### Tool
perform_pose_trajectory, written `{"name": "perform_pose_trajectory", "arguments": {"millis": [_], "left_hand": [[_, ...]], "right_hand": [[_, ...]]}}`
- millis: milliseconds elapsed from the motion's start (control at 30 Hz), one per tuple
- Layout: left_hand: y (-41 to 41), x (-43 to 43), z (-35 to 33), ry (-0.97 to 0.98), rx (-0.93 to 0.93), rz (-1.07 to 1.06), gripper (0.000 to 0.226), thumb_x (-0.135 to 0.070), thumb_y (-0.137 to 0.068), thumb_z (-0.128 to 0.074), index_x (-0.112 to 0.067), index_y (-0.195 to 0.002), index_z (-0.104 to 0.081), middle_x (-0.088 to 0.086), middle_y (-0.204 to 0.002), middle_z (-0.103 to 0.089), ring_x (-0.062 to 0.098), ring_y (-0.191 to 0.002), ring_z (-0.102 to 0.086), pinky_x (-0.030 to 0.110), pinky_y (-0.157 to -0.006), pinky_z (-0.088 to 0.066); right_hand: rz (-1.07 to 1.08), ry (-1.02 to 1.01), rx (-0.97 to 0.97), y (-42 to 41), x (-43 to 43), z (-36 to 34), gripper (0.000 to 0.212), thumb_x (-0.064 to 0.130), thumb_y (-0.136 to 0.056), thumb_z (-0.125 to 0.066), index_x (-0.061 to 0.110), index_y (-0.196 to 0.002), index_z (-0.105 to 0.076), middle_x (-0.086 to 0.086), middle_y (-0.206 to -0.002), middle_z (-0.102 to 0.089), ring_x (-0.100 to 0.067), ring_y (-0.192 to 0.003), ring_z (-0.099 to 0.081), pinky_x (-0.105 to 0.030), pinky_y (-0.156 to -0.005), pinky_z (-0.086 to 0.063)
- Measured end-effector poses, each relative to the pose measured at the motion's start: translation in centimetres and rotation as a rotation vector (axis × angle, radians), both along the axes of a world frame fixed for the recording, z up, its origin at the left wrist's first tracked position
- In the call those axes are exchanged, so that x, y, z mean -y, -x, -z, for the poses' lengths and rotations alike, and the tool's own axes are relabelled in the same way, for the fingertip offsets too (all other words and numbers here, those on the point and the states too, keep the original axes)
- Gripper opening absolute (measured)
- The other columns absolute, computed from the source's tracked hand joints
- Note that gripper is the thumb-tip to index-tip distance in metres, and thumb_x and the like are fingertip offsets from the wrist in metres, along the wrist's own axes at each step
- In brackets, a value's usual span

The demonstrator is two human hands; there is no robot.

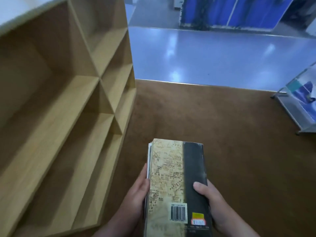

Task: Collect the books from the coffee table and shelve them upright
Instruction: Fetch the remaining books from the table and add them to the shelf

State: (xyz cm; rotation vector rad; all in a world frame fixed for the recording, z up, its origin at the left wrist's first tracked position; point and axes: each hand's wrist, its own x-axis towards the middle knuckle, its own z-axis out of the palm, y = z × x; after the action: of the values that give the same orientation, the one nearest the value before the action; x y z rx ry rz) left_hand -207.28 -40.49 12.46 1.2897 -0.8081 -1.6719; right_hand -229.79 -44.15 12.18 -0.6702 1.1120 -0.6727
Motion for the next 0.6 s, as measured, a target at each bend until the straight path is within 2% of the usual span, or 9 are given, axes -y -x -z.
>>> {"name": "perform_pose_trajectory", "arguments": {"millis": [67,133,167,267,333,400,467,567,600], "left_hand": [[0.7,2.0,0.5,-0.023,0.012,-0.102,0.052,-0.039,-0.088,-0.045,-0.045,-0.140,-0.040,-0.030,-0.120,-0.067,-0.012,-0.108,-0.063,0.010,-0.079,-0.052],[1.7,3.9,0.0,-0.033,0.021,-0.185,0.045,-0.038,-0.095,-0.043,-0.049,-0.139,-0.043,-0.018,-0.138,-0.060,0.000,-0.121,-0.060,0.021,-0.092,-0.052],[2.3,4.8,-0.4,-0.031,0.021,-0.214,0.042,-0.037,-0.100,-0.040,-0.050,-0.140,-0.043,-0.017,-0.140,-0.059,0.002,-0.124,-0.059,0.024,-0.095,-0.052],[3.8,6.7,-1.8,-0.056,-0.034,-0.318,0.041,-0.026,-0.106,-0.037,-0.049,-0.138,-0.049,-0.015,-0.127,-0.069,0.006,-0.115,-0.066,0.029,-0.088,-0.057],[4.4,7.6,-1.7,-0.107,-0.082,-0.439,0.043,-0.020,-0.106,-0.041,-0.048,-0.136,-0.054,-0.003,-0.126,-0.071,0.021,-0.115,-0.068,0.046,-0.097,-0.054],[4.3,8.1,-1.6,-0.164,-0.121,-0.573,0.042,-0.017,-0.105,-0.046,-0.044,-0.136,-0.056,0.004,-0.122,-0.073,0.029,-0.112,-0.069,0.054,-0.101,-0.050],[3.8,8.5,-1.3,-0.174,-0.126,-0.670,0.043,-0.014,-0.104,-0.047,-0.043,-0.134,-0.057,0.001,-0.115,-0.076,0.024,-0.106,-0.072,0.047,-0.096,-0.054],[2.4,8.9,-1.0,-0.189,-0.147,-0.774,0.045,-0.006,-0.103,-0.044,-0.039,-0.131,-0.058,-0.003,-0.105,-0.078,0.016,-0.093,-0.076,0.031,-0.071,-0.060],[1.9,9.0,-1.0,-0.191,-0.156,-0.801,0.046,-0.005,-0.102,-0.044,-0.038,-0.130,-0.058,-0.001,-0.107,-0.078,0.016,-0.094,-0.075,0.029,-0.068,-0.059]], "right_hand": [[-0.087,-0.002,0.005,0.4,3.7,-0.1,0.108,0.047,-0.036,-0.099,0.012,-0.131,-0.060,-0.026,-0.117,-0.071,-0.043,-0.100,-0.069,-0.052,-0.087,-0.057],[-0.189,0.017,0.004,1.0,7.3,-0.4,0.107,0.047,-0.034,-0.098,0.014,-0.129,-0.061,-0.021,-0.115,-0.074,-0.038,-0.098,-0.072,-0.047,-0.080,-0.058],[-0.243,0.026,0.007,1.2,9.1,-0.7,0.102,0.043,-0.037,-0.095,0.014,-0.128,-0.061,-0.019,-0.111,-0.076,-0.034,-0.093,-0.074,-0.042,-0.074,-0.059],[-0.360,0.040,0.022,1.2,13.7,-1.3,0.087,0.037,-0.046,-0.082,0.010,-0.125,-0.059,-0.013,-0.099,-0.079,-0.028,-0.082,-0.077,-0.033,-0.062,-0.060],[-0.441,0.039,0.026,0.6,16.1,-1.5,0.088,0.039,-0.046,-0.085,0.012,-0.126,-0.059,-0.013,-0.100,-0.078,-0.029,-0.084,-0.076,-0.034,-0.064,-0.060],[-0.509,0.020,0.033,-0.4,17.9,-1.4,0.082,0.039,-0.051,-0.082,0.015,-0.126,-0.059,-0.013,-0.102,-0.078,-0.030,-0.085,-0.076,-0.035,-0.065,-0.061],[-0.577,0.001,0.030,-1.8,19.5,-1.4,0.079,0.038,-0.053,-0.080,0.015,-0.126,-0.060,-0.015,-0.104,-0.078,-0.032,-0.086,-0.076,-0.036,-0.065,-0.061],[-0.687,-0.042,0.021,-4.5,21.4,-1.1,0.082,0.036,-0.052,-0.081,0.012,-0.127,-0.059,-0.019,-0.106,-0.077,-0.034,-0.086,-0.075,-0.039,-0.066,-0.062],[-0.719,-0.047,0.015,-5.3,21.8,-1.1,0.083,0.037,-0.052,-0.081,0.012,-0.128,-0.058,-0.018,-0.105,-0.077,-0.034,-0.086,-0.075,-0.038,-0.066,-0.062]]}}
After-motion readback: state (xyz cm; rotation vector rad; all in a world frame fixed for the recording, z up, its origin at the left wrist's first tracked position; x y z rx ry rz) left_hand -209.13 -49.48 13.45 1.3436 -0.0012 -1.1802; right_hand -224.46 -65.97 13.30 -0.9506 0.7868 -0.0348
